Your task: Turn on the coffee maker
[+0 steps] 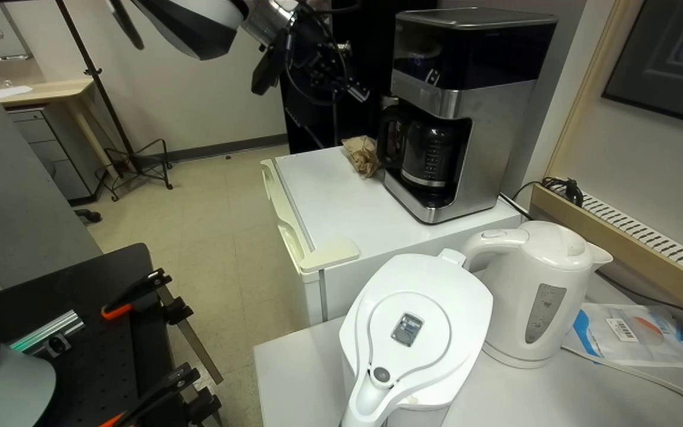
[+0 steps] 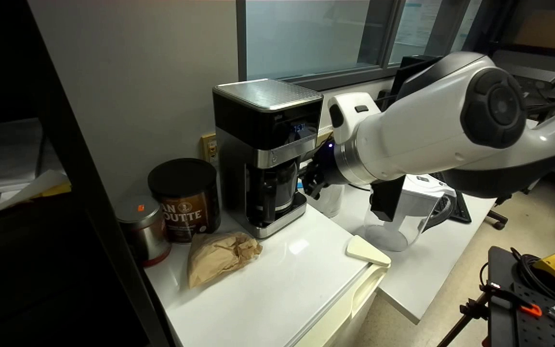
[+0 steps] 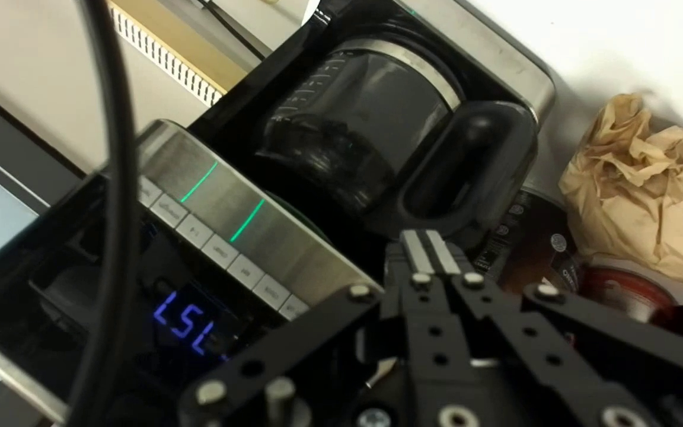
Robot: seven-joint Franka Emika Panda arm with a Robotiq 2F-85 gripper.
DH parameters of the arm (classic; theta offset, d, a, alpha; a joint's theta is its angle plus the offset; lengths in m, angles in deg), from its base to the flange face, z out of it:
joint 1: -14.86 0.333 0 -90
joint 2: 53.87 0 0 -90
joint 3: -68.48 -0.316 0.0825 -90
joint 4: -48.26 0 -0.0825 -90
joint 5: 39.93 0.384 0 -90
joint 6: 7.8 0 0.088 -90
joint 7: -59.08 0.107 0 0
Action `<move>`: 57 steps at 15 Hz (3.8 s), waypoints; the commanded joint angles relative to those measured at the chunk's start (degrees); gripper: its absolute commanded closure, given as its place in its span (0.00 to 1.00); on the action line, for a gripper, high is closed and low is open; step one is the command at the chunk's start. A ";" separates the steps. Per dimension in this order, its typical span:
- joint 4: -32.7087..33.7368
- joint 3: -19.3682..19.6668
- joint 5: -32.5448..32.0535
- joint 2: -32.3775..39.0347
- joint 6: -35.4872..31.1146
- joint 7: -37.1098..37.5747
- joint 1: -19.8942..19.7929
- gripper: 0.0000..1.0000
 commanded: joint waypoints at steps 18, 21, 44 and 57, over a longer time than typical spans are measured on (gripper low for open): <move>12.67 11.70 -1.75 9.21 3.56 4.47 12.28 1.00; 13.08 11.94 -1.75 9.71 3.66 4.42 12.35 1.00; 13.66 12.82 -2.44 8.99 4.38 6.55 12.26 1.00; 4.20 13.14 -3.91 0.75 -3.18 3.47 10.46 1.00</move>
